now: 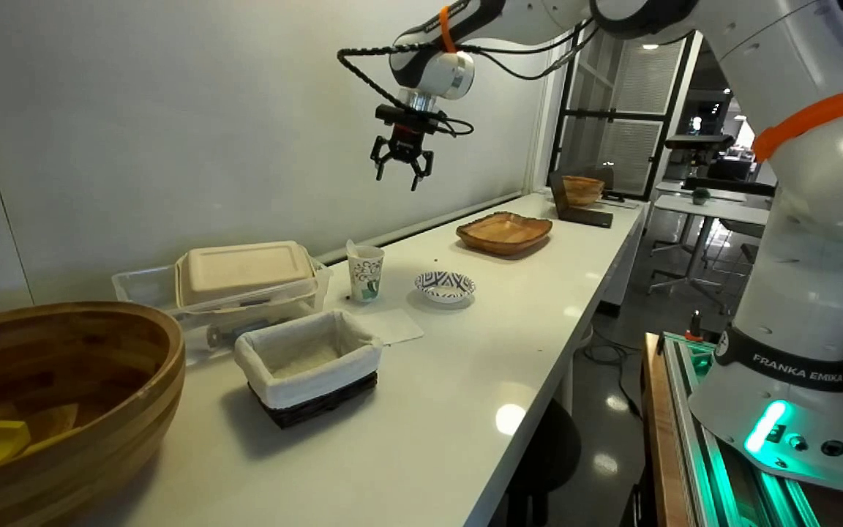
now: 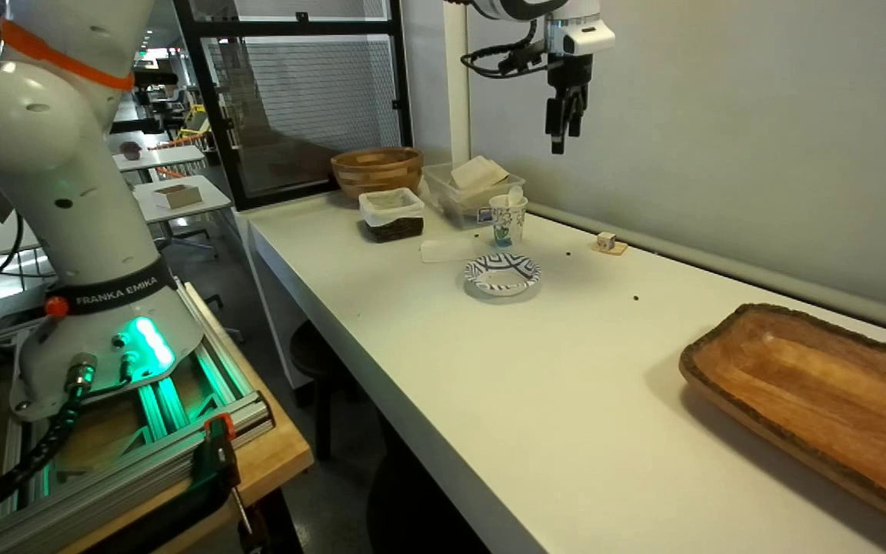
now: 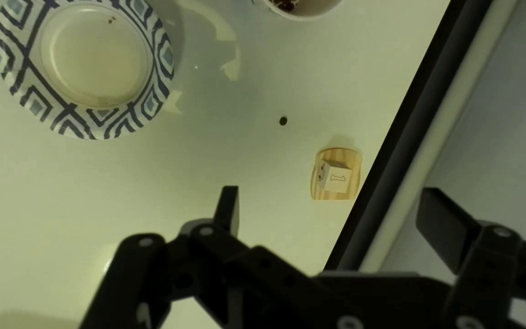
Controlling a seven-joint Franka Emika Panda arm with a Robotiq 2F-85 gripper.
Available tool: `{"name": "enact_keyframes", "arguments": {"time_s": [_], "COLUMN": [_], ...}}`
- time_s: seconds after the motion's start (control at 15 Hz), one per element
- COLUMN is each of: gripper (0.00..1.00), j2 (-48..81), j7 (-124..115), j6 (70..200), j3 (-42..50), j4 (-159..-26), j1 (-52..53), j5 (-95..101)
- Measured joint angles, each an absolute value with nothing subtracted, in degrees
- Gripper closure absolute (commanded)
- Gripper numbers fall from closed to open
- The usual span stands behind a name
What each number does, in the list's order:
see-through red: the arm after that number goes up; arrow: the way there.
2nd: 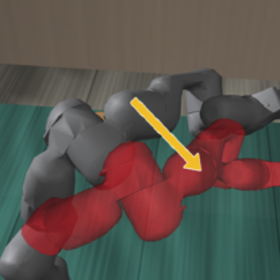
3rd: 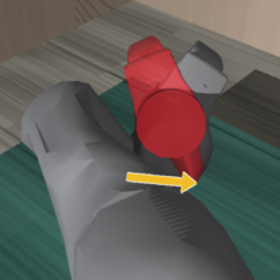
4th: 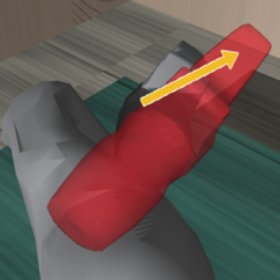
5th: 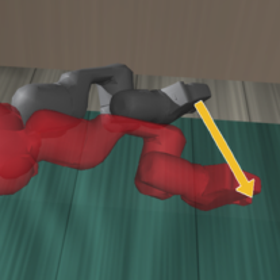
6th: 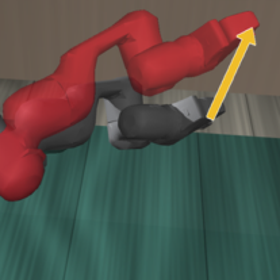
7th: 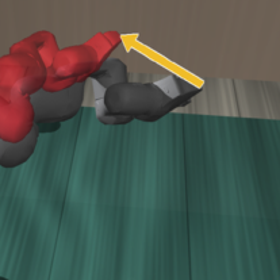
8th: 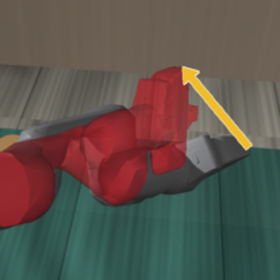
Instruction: Move the wooden block forwards.
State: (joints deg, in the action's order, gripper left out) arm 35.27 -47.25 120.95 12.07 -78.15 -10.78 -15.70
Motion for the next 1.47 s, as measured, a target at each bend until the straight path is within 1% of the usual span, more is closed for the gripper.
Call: {"name": "enact_keyframes", "arguments": {"time_s": [0.4,0.8,1.13,1.47], "gripper": [0.0,0.0,0.0,0.0], "j2": [51.85,65.12,72.52,76.52], "j7": [-51.66,-52.64,-52.95,-52.95], "j6": [120.99,121.0,121.0,121.0], "j3": [11.88,11.06,9.07,4.95], "j4": [-61.7,-46.61,-35.96,-31.77], "j1": [-12.44,-15.95,-17.95,-19.94], "j5": [-15.64,-15.81,-16.24,-16.23]}}
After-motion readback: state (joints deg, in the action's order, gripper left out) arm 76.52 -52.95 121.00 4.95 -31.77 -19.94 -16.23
